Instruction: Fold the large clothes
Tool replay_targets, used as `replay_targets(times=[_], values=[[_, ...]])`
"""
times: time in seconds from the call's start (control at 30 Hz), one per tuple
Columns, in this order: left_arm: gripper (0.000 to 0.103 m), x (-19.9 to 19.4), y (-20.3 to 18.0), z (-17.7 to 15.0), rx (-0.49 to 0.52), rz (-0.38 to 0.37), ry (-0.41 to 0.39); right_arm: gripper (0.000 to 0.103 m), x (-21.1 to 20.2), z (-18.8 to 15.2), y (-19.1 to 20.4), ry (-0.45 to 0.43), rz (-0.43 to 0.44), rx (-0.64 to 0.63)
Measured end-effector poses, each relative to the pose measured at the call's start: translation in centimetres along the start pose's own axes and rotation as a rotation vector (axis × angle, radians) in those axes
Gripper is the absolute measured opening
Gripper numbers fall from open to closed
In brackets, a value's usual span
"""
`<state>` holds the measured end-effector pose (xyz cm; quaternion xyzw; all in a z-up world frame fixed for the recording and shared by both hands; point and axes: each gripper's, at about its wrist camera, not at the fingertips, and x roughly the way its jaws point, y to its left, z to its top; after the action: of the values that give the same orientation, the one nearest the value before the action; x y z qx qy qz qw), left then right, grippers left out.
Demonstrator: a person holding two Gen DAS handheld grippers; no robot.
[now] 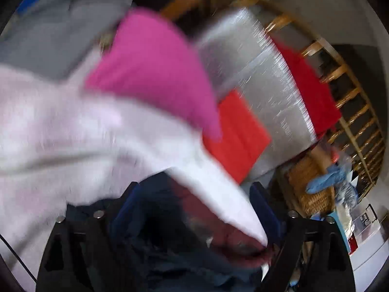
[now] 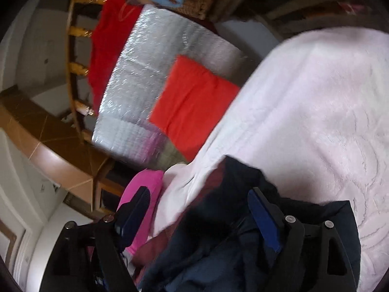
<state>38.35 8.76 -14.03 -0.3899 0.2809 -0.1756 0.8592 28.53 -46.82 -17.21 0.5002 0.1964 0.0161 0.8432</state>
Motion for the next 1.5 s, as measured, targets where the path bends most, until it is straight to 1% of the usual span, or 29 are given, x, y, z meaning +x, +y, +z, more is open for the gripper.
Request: replay_targets(times=[0.03,0.1,0.13,0.2,0.23,0.27,0.33,0.4,0.47,0.53,0.63,0.67,0.73,0.77,0.8,0.87,0.9,0.97,1.03,1.07,1.1,1.13,1.17,1.23,1.3,1.37,1.4,1.43,1.5], values=[[0.093,-0.6,-0.4,0.0,0.008,-0.006,-0.002,0.085,-0.1,-0.2,0.5,0.004,0.004,-0.017],[0.093,-1.3,-1.0,-0.6,0.012,0.03,0.04,0.08,-0.5,-0.9,1.8,0.025,0.006,-0.071],[0.093,-1.7,-1.1,-1.4,0.018,0.05,0.065,0.07,-0.6,-1.3,2.5,0.045,0.0,-0.101],[0.093,-2.4,-1.1,-3.1,0.027,0.115,0.095,0.056,0.1,-2.8,4.3,0.12,-0.012,-0.175],[0.093,-2.7,-0.9,-4.3,0.04,0.164,0.123,0.051,0.4,-3.4,4.7,0.15,-0.019,-0.197],[0.093,-2.6,-0.8,-5.1,0.054,0.202,0.149,0.05,1.2,-4.4,5.6,0.194,-0.025,-0.227],[0.093,-2.8,-0.5,-6.5,0.072,0.287,0.185,0.05,2.3,-6.0,6.6,0.251,-0.026,-0.259],[0.093,-3.6,-0.3,-7.7,0.081,0.37,0.188,0.05,4.2,-8.0,8.1,0.325,-0.028,-0.301],[0.093,-4.3,-0.1,-8.4,0.104,0.429,0.173,0.05,6.1,-9.9,9.4,0.391,-0.043,-0.345],[0.093,-4.3,-0.1,-9.0,0.14,0.494,0.162,0.05,7.9,-11.8,10.7,0.429,-0.066,-0.403],[0.093,-3.1,0.0,-9.0,0.191,0.525,0.201,0.05,10.3,-14.2,12.2,0.474,-0.087,-0.452],[0.093,-2.6,0.2,-9.1,0.203,0.546,0.209,0.05,11.4,-14.8,12.6,0.488,-0.09,-0.46],[0.093,-1.6,1.2,-9.1,0.226,0.615,0.237,0.05,13.5,-15.2,13.4,0.488,-0.121,-0.478],[0.093,-1.2,1.7,-9.1,0.229,0.633,0.254,0.05,14.9,-15.4,13.5,0.494,-0.151,-0.476],[0.093,-0.7,2.2,-9.1,0.226,0.641,0.28,0.051,16.4,-15.7,13.2,0.518,-0.201,-0.467],[0.094,-0.5,2.8,-8.9,0.201,0.633,0.297,0.051,18.9,-15.8,12.1,0.559,-0.275,-0.428],[0.093,-0.6,2.8,-8.7,0.191,0.632,0.298,0.051,19.9,-15.5,11.4,0.567,-0.286,-0.396],[0.093,-1.0,2.9,-8.2,0.175,0.634,0.289,0.051,20.5,-14.7,10.6,0.559,-0.274,-0.343],[0.093,-1.7,2.7,-7.7,0.185,0.648,0.248,0.051,19.9,-13.7,9.9,0.541,-0.23,-0.271],[0.093,-1.9,2.4,-7.6,0.205,0.664,0.229,0.051,18.7,-12.9,9.4,0.5,-0.193,-0.229],[0.093,-2.2,2.2,-7.5,0.226,0.679,0.216,0.053,17.3,-12.2,9.1,0.438,-0.175,-0.212],[0.093,-2.4,1.9,-7.5,0.251,0.693,0.201,0.06,15.6,-11.5,8.7,0.372,-0.165,-0.207],[0.093,-2.6,1.6,-7.5,0.268,0.705,0.191,0.063,13.9,-10.9,8.3,0.324,-0.163,-0.203],[0.093,-3.2,1.2,-7.5,0.302,0.729,0.171,0.064,10.7,-9.9,7.4,0.281,-0.15,-0.199],[0.093,-3.6,1.2,-7.2,0.312,0.74,0.16,0.064,7.5,-9.2,7.0,0.254,-0.168,-0.243],[0.093,-3.8,1.4,-7.1,0.307,0.757,0.161,0.064,4.0,-8.1,6.2,0.209,-0.212,-0.298],[0.093,-3.7,1.7,-7.1,0.299,0.772,0.169,0.064,2.5,-7.4,5.3,0.204,-0.235,-0.304],[0.093,-3.5,2.4,-7.1,0.289,0.795,0.191,0.064,1.7,-6.8,4.5,0.207,-0.26,-0.296],[0.093,-2.8,3.6,-7.1,0.264,0.807,0.238,0.063,0.3,-5.2,1.3,0.232,-0.336,-0.218]])
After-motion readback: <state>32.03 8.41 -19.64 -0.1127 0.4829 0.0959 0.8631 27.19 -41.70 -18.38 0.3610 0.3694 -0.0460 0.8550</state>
